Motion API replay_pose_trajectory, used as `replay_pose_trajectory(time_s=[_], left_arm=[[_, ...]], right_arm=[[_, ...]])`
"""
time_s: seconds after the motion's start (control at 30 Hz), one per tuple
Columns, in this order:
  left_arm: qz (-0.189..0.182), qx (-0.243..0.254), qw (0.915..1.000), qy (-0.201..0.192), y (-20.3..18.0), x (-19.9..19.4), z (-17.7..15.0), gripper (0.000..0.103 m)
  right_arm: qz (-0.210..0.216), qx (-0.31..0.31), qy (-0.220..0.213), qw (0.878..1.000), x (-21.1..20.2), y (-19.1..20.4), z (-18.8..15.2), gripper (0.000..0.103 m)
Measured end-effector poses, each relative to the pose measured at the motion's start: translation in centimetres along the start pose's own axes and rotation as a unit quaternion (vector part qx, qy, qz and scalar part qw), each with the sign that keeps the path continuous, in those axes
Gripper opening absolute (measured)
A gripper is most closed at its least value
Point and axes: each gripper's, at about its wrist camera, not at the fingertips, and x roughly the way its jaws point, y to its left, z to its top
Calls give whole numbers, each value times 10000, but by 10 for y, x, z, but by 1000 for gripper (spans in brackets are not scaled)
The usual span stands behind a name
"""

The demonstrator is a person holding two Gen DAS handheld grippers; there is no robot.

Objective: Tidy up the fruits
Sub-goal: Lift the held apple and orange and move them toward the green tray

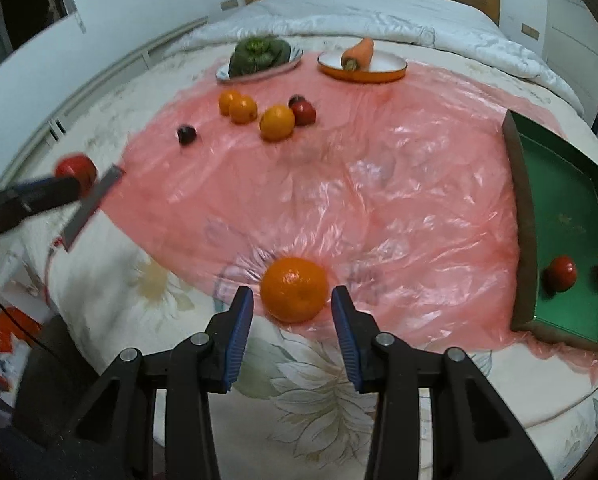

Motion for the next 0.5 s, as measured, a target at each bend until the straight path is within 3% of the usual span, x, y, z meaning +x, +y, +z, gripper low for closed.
replay_pose_trajectory(time_s=[0.5], left_arm=[[-82, 16, 10000, 49, -5, 5, 3, 32]], right_arm=[[-80, -190, 302, 9993, 40, 9, 14, 103]])
